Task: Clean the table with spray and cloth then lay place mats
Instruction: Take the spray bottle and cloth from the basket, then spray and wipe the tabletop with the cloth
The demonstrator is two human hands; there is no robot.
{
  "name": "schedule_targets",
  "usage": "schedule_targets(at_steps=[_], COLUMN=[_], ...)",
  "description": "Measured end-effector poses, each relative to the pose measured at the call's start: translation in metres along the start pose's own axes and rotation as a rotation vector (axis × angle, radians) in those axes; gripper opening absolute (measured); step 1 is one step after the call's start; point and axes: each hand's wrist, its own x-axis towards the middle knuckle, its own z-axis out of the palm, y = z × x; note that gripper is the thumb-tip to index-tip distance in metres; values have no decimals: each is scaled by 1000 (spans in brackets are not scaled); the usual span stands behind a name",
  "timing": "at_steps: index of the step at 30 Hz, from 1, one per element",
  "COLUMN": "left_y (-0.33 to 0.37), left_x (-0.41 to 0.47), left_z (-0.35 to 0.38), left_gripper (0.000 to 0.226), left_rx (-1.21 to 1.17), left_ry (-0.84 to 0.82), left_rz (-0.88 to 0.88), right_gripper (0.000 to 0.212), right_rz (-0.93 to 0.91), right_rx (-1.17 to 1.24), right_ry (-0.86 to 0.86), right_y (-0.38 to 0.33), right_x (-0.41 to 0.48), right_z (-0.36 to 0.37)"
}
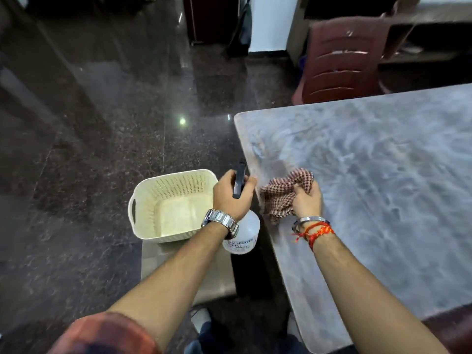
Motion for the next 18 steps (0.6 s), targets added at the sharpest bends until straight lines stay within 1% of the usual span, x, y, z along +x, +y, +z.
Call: schedule_targets(at_steps=[2, 3, 4, 5, 7, 8, 9, 11, 13, 14, 16, 18], left_y=[11, 15, 20, 25, 32, 35, 37, 41, 47, 51, 60, 68], left_x=[-15, -23, -31, -39, -54, -62, -69, -80, -92, -98, -107, -111], left_z=[22, 34, 45, 56, 76, 87, 97, 113, 127, 132, 138, 141], left_gripper=[27, 29, 30, 30, 26, 23, 21, 19, 20, 20, 20, 21], left_rx=[35, 48, 57, 61, 87, 101, 115, 138, 146, 157, 184, 196], left_ry=[1, 6, 11, 10, -8, -15, -18, -6, 24, 40, 58, 86], left_rz=[-15, -28, -45, -71, -117, -131, -140, -161, -184, -185, -165, -135], right_gripper=[24, 22, 24, 34, 67, 79, 84, 79, 71, 71, 71, 73], right_rz=[46, 66, 89, 112, 114, 62, -20, -257, -458, -517, -541, -529], right_rx=[29, -14, -118, -312, -782, -951, -1056, -1133, -1159, -1181, -1243, -1274], right_ry=[29, 25, 0, -52, -148, -168, -181, -258, -434, -533, -692, -759], right_y=[4, 8, 14, 19, 37, 46, 49, 57, 60, 64, 74, 85], right_x=[15, 22, 30, 35, 39, 39, 34, 28, 22, 22, 19, 17], right_z=[-38, -59, -79, -99, -132, -146, -157, -172, -183, -188, -194, -200])
